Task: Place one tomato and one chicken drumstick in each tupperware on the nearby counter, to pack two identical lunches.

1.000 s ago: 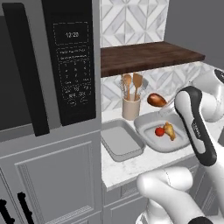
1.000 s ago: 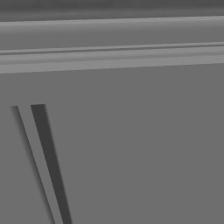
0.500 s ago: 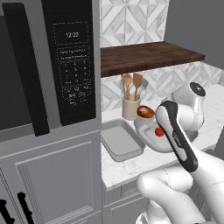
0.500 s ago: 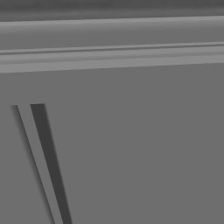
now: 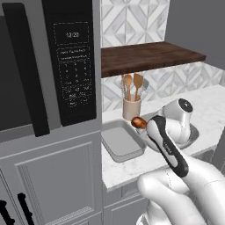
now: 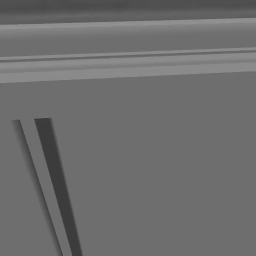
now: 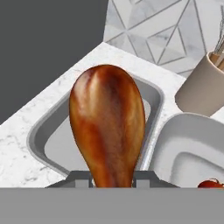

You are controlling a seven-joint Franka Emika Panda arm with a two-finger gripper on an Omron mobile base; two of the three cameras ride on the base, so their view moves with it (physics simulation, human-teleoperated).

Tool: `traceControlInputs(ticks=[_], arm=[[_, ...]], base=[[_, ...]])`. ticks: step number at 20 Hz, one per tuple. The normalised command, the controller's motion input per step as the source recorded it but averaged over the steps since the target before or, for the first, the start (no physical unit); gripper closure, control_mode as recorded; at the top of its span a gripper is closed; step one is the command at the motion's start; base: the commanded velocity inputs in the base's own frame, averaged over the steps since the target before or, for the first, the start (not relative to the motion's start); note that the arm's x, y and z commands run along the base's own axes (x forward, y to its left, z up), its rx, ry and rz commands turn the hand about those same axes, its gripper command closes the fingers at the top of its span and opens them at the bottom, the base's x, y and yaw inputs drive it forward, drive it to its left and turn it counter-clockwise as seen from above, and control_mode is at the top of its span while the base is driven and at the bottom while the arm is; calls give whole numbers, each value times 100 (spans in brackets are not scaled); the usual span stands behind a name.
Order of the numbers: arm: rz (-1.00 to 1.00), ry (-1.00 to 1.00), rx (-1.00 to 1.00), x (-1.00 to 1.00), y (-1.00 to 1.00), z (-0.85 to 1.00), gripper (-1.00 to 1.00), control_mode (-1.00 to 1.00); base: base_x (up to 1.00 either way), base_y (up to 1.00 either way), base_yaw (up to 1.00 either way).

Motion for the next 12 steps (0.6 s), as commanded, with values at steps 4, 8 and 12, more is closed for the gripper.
traceControlInputs(ticks=[4,8,12], arm=[[0,12,0,48,32,-39,100,-100],[0,11,0,42,30,-32,100,-100],[0,3,0,36,17,-25,100,-100]], base=[[0,0,0],[0,0,0],[0,0,0]])
